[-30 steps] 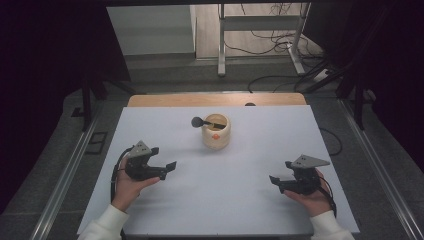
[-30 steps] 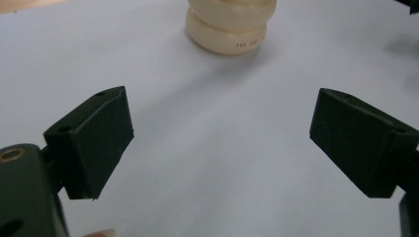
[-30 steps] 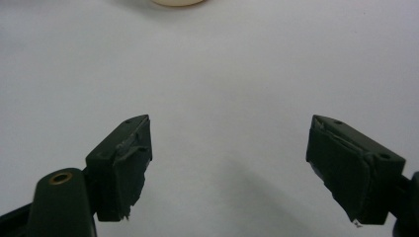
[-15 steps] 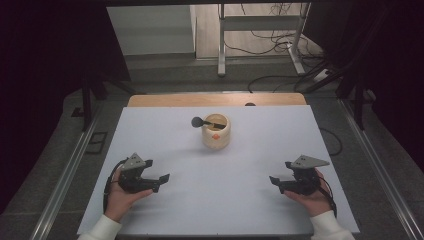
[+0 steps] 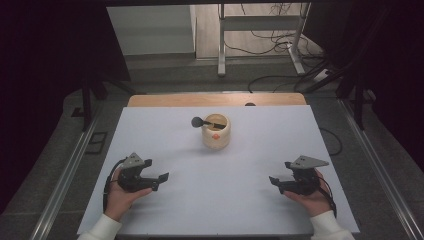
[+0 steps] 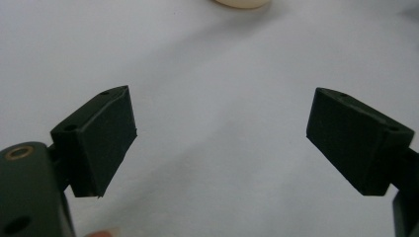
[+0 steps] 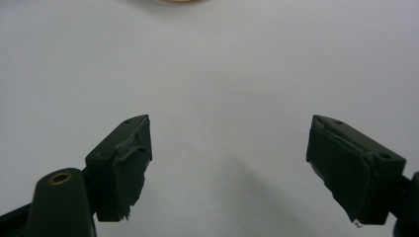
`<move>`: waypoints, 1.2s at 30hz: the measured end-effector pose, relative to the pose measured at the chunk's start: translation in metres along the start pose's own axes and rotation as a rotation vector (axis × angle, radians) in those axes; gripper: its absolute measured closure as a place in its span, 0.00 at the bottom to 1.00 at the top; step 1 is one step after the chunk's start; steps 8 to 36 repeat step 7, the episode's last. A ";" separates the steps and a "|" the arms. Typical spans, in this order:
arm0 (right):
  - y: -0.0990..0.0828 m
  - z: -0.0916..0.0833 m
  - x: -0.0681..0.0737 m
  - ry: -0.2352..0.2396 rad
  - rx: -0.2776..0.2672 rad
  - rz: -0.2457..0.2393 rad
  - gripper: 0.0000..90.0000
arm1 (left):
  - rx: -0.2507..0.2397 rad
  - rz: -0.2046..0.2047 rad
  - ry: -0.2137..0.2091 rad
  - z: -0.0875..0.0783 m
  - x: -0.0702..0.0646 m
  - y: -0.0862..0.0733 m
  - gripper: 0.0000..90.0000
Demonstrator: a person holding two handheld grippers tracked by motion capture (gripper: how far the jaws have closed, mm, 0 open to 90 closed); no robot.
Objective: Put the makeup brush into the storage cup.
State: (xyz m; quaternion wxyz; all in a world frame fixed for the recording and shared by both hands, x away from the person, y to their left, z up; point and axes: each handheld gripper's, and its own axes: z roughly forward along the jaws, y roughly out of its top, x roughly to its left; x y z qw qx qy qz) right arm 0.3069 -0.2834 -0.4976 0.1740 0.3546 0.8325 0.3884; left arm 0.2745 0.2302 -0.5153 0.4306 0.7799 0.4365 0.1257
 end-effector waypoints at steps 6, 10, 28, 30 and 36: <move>0.000 0.000 0.000 0.001 0.000 0.002 0.20 | 0.004 0.000 -0.003 0.001 0.000 -0.001 0.14; 0.000 0.000 -0.001 0.000 0.000 0.002 0.20 | 0.004 0.000 -0.004 0.001 0.000 0.000 0.14; 0.000 0.000 -0.001 0.000 0.000 0.002 0.20 | 0.004 0.000 -0.004 0.001 0.000 0.000 0.14; 0.000 0.000 -0.001 0.000 0.000 0.002 0.20 | 0.004 0.000 -0.004 0.001 0.000 0.000 0.14; 0.000 0.000 -0.001 0.000 0.000 0.002 0.20 | 0.004 0.000 -0.004 0.001 0.000 0.000 0.14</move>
